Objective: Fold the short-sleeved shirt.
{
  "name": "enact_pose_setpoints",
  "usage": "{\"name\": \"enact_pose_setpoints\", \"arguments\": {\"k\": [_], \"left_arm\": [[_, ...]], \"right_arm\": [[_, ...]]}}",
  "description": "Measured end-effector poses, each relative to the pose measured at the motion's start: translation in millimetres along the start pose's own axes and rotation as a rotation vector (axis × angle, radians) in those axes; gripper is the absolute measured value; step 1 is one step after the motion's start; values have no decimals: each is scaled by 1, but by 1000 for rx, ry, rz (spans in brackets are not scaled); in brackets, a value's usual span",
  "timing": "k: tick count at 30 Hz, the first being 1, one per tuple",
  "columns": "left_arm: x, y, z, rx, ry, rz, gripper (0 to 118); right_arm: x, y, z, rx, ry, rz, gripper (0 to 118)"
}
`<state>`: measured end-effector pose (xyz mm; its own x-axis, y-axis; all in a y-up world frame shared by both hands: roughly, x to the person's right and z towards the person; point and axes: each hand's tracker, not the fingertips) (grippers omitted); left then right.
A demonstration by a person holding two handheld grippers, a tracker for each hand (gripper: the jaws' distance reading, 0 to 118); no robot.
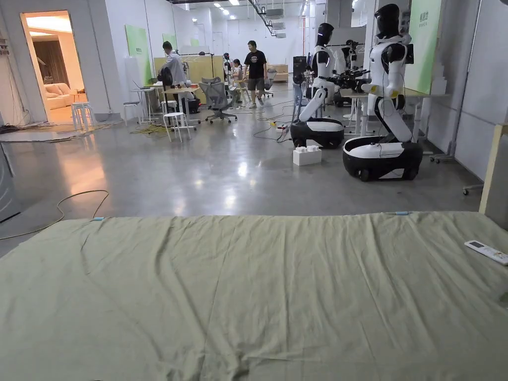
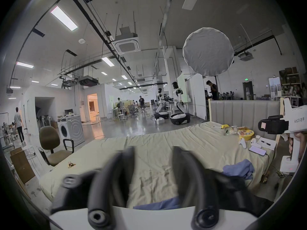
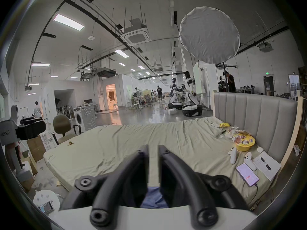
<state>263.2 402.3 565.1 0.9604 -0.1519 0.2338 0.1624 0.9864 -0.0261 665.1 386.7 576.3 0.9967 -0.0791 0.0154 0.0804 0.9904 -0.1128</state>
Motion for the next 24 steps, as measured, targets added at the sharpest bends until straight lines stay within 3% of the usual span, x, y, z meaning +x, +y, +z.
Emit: {"name": "enact_pose_setpoints", "arguments": {"k": [3,15,17,19,20,21,22,23,24], "left_arm": [[-9,-7,3,-8,-46,30,0],[3,-9,-3,-36,-78,17,0],[-5,-14,-8,-59,-85,89,0],[-28,-44,-23,-131,-84,266,0],[-40,-56,-28,-151,-78,321,7],[-54,-71,-35,-174,-81,407,23],[-73,-94,-47,-242,-136,525,51],[-91,-119,-58,-286,-176,621,88],[-102,-139,-65,-316,-193,672,102]], "right_arm": [[-3,-1,-3,-19,0,18,3],[0,0,-6,-21,-14,14,0],[-1,-4,-7,-36,-9,4,0],[2,-11,-7,-62,-2,-6,0],[2,-16,-7,-72,0,-13,0],[3,-19,-7,-92,4,-26,0],[4,-24,-8,-118,10,-43,0],[8,-28,-8,-134,17,-55,0],[9,-31,-9,-150,18,-62,0]]}}
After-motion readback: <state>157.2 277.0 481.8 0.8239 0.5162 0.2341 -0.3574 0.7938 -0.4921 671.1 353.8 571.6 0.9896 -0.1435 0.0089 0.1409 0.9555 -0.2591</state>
